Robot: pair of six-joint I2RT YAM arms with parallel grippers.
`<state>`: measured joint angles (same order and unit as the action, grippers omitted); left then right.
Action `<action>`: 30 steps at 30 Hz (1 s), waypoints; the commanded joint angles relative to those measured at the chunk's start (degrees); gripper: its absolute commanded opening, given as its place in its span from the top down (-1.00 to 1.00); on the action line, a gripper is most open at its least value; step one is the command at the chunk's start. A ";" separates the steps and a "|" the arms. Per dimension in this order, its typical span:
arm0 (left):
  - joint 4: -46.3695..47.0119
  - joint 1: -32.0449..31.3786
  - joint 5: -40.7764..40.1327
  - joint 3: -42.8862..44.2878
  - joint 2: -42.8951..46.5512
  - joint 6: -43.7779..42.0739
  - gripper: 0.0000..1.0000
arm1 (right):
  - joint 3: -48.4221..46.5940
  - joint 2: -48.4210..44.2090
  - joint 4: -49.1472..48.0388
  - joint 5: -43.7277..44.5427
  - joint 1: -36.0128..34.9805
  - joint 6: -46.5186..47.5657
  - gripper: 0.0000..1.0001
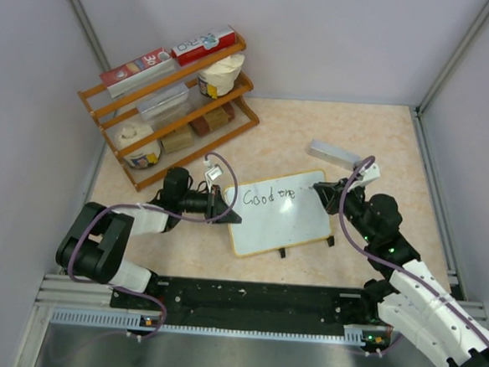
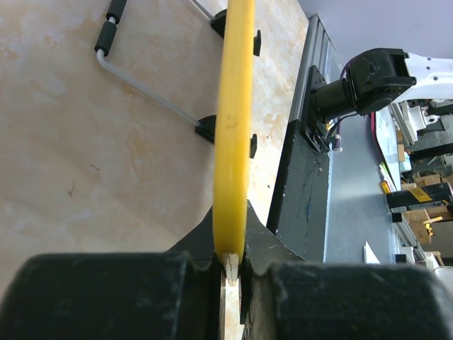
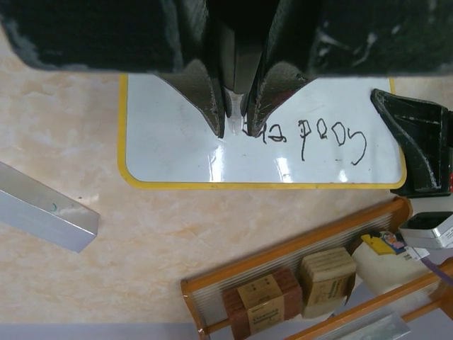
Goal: Write a sentence on the whiteboard
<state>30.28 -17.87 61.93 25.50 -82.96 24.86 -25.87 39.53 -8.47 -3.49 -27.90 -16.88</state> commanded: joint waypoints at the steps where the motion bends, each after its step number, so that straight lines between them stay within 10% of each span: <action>1: 1.53 0.47 -3.22 -0.80 1.39 -2.01 1.00 | -2.87 0.20 -1.72 0.50 -0.66 0.71 1.00; 30: 1.88 0.38 -2.78 -0.89 1.13 -1.84 1.00 | -3.66 7.76 -6.56 1.55 -2.60 1.50 1.00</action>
<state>30.44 -17.82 61.93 24.91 -82.28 24.93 -27.22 46.96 -11.31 -3.01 -29.89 -15.57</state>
